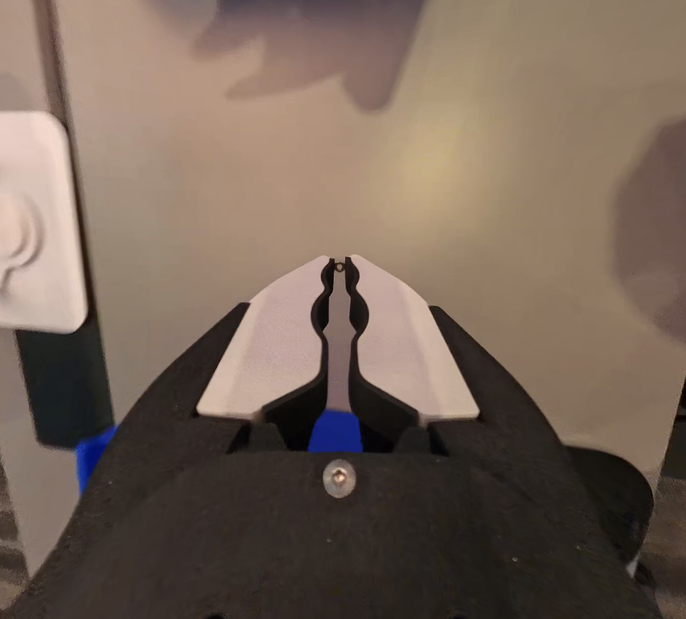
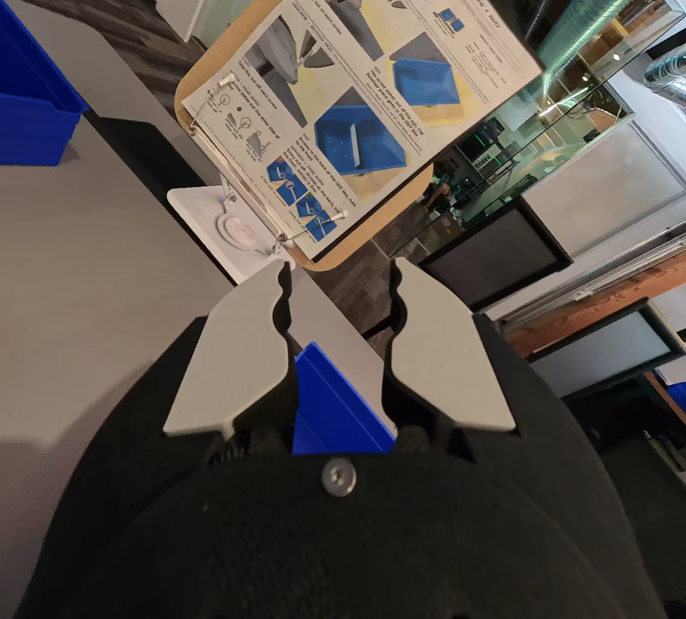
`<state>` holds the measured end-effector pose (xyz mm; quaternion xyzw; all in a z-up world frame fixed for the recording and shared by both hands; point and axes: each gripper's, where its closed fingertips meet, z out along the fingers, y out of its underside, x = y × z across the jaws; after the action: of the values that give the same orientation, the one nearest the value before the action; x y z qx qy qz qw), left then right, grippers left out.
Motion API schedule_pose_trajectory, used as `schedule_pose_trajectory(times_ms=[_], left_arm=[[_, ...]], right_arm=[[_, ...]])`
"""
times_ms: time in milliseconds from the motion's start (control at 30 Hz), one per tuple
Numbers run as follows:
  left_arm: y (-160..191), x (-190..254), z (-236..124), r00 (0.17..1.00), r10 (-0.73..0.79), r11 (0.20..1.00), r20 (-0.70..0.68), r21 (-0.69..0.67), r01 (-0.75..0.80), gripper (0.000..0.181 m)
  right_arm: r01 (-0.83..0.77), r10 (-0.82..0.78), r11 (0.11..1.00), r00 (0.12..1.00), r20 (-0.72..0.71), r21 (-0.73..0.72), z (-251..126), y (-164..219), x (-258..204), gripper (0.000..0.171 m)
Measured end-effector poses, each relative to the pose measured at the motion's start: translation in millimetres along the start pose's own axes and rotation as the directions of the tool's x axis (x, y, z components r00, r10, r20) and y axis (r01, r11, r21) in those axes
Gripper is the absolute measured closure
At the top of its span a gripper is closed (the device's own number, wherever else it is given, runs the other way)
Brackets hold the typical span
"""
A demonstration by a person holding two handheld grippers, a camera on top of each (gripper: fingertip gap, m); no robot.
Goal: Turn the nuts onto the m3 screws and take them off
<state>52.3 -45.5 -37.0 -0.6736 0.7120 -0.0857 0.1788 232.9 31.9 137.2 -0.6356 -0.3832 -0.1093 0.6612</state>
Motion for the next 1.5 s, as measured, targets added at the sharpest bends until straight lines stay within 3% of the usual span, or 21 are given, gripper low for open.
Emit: schedule_pose_trajectory(times_ms=[200,433,633,767,867,967,1067,1233,1367,1500], left_arm=[[-13.8,-1.3,100.8,0.995,0.044,0.987,-0.091,-0.151,-0.058,0.176],[-12.6,-7.9,131.1,0.991,0.042,0.977,-0.123,-0.2,-0.066,0.176],[-11.9,-4.5,139.4,0.987,0.047,0.974,-0.153,-0.211,-0.079,0.176],[-15.9,-4.7,136.2,0.985,0.022,0.983,-0.17,-0.177,-0.052,0.162],[-25.9,-16.8,104.6,0.991,-0.013,0.995,-0.131,-0.098,0.0,0.162],[-24.3,-44.2,44.2,0.998,-0.068,0.998,-0.015,-0.001,0.068,0.166],[16.3,-80.8,-18.6,0.973,-0.186,0.982,0.135,0.008,0.186,0.164],[134.8,-125.5,-80.5,0.828,-0.465,0.862,0.313,-0.055,0.505,0.166],[221.9,-132.4,-72.6,0.677,-0.668,0.674,0.308,-0.135,0.726,0.165],[280.1,-141.0,-45.0,0.627,-0.702,0.584,0.338,-0.229,0.779,0.166]], right_arm=[[-0.072,0.072,0.996,0.997,0.002,0.054,-16.6,-4.1,16.5,0.12],[-0.085,0.085,0.996,0.996,0.022,0.034,-14.5,2.7,17.6,0.12],[-0.12,0.12,0.993,0.992,0.032,0.009,-11.8,9.9,19.7,0.121],[-0.123,0.122,0.992,0.992,0.022,0.01,-14.1,10.8,23.3,0.121],[-0.131,0.131,0.991,0.991,0.012,0.022,-17.5,10.0,27.3,0.121],[-0.135,0.136,0.99,0.991,-0.001,0.032,-20.5,9.1,30.9,0.121],[-0.136,0.136,0.99,0.991,0.0,0.042,-21.3,5.9,29.8,0.121],[-0.108,0.108,0.994,0.994,0.014,0.03,-12.0,2.5,16.8,0.121],[-0.057,0.057,0.998,0.998,0.001,-0.036,2.0,12.1,8.2,0.121],[-0.034,0.035,0.996,0.999,0.008,-0.087,14.8,22.5,0.9,0.121]])
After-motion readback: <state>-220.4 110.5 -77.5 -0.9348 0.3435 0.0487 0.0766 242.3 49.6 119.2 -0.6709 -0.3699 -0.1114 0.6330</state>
